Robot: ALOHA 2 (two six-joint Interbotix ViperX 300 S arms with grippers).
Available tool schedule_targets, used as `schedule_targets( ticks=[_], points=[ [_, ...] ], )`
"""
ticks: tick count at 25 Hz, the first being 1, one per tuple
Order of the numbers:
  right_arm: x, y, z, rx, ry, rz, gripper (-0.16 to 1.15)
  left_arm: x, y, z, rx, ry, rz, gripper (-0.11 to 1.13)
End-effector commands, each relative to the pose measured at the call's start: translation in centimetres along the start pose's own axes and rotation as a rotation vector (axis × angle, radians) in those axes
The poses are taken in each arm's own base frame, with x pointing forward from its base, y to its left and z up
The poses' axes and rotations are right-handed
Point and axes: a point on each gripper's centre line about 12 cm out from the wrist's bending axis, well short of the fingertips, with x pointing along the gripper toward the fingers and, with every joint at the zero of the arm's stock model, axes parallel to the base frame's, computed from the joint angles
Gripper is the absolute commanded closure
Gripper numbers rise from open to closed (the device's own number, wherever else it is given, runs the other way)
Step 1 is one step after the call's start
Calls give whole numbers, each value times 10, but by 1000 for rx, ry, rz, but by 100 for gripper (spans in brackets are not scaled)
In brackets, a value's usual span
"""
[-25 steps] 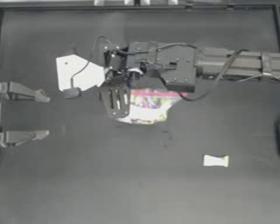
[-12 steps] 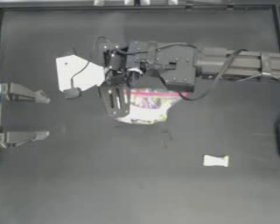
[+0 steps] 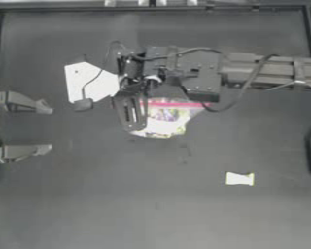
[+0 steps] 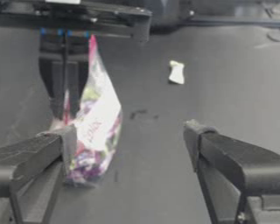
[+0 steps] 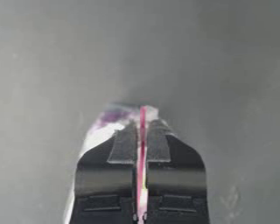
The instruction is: Put candy in bag
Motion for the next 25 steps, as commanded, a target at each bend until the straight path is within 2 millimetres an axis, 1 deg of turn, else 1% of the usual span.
schedule_targets(
  ticks=[1,9,14,20,25],
  points=[
    [-37,-3,6,17,-96,-13,92,1,2,4,-5,-8,12,1],
    [-44,-1,-4,30,-136,-15,92,7,10,-3,-11,37,53,1],
    [-46,1,-8,37,-159,-18,92,18,19,-10,-12,94,94,1],
    [-49,2,-13,41,-184,-26,92,31,26,-13,-13,125,124,1],
    [-47,2,-18,48,-205,-35,92,48,32,-16,-3,153,139,1]
  ],
)
